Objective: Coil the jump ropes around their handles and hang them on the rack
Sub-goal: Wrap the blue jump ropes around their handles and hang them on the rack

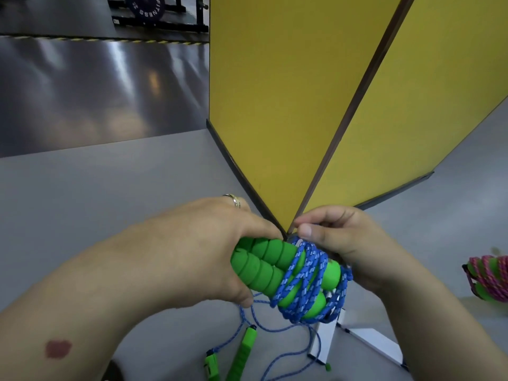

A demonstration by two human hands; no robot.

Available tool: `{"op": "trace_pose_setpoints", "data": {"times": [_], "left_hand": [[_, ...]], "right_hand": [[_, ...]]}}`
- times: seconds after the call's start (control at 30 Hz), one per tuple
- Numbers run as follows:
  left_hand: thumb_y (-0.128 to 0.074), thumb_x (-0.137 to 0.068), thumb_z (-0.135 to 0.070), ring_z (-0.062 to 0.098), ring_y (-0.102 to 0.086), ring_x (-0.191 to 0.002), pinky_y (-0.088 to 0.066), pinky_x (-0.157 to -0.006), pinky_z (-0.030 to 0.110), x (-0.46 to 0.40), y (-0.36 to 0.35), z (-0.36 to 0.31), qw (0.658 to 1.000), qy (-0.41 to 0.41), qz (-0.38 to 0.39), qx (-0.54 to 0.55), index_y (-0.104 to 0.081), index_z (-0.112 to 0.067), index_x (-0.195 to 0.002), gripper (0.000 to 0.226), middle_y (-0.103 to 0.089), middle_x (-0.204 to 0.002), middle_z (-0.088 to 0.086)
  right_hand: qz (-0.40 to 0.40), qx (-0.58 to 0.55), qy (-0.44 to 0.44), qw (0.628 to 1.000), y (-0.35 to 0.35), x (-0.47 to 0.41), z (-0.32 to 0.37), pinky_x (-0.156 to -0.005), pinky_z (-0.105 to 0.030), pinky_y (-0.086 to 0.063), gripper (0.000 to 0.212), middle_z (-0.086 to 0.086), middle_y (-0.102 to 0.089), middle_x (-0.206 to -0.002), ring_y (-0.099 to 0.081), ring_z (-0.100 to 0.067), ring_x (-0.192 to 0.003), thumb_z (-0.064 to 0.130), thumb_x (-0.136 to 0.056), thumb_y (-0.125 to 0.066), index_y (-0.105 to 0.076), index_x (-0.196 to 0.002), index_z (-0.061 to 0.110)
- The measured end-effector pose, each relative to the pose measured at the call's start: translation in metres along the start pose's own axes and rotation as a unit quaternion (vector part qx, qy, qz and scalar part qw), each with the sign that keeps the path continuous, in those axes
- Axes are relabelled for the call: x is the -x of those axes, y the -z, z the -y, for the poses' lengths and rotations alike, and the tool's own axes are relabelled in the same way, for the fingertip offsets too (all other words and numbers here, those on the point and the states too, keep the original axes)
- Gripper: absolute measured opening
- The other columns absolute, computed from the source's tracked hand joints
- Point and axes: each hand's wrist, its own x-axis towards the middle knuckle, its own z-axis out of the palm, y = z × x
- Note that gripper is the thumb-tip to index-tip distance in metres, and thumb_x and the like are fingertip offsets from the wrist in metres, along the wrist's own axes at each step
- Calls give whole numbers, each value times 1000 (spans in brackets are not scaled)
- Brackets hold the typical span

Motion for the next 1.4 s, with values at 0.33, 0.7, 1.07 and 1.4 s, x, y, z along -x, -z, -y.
{"op": "trace_pose_setpoints", "data": {"times": [0.33,0.7,1.07,1.4], "left_hand": [[-75,-76,-57,13,-52,-90,-51,-73,34,-7,-27,-6,989,90,-114,-10,-52,-47,-121,52,-32,-111,-11],[-76,-78,-57,17,-52,-86,-41,-69,32,-14,-21,-5,946,177,-249,109,-43,-38,-116,53,-36,-106,-13],[-72,-76,-64,-1,-51,-80,-37,-62,16,-12,-10,0,904,158,-330,224,-54,-38,-105,43,-47,-97,-15],[-74,-61,-65,-7,-52,-98,-45,-79,24,1,1,-9,956,-6,-181,232,-57,-49,-103,48,-53,-101,-24]], "right_hand": [[-95,257,131,953,-24,20,30,-74,-19,-58,15,20,-76,-90,-70,3,-86,22,-89,-75,-80,-96,34],[-125,414,252,865,-41,31,19,-69,-28,-55,28,19,-74,-91,-67,0,-87,26,-95,-61,-73,-119,35],[-93,19,95,991,-41,19,13,-47,-20,-35,16,-6,-78,-83,-42,-12,-47,14,-92,-66,-80,-96,22],[-62,-66,-43,995,-6,-2,-22,-48,-25,-34,18,-6,-53,-67,-45,-19,-57,11,-73,-76,-59,-75,8]]}}
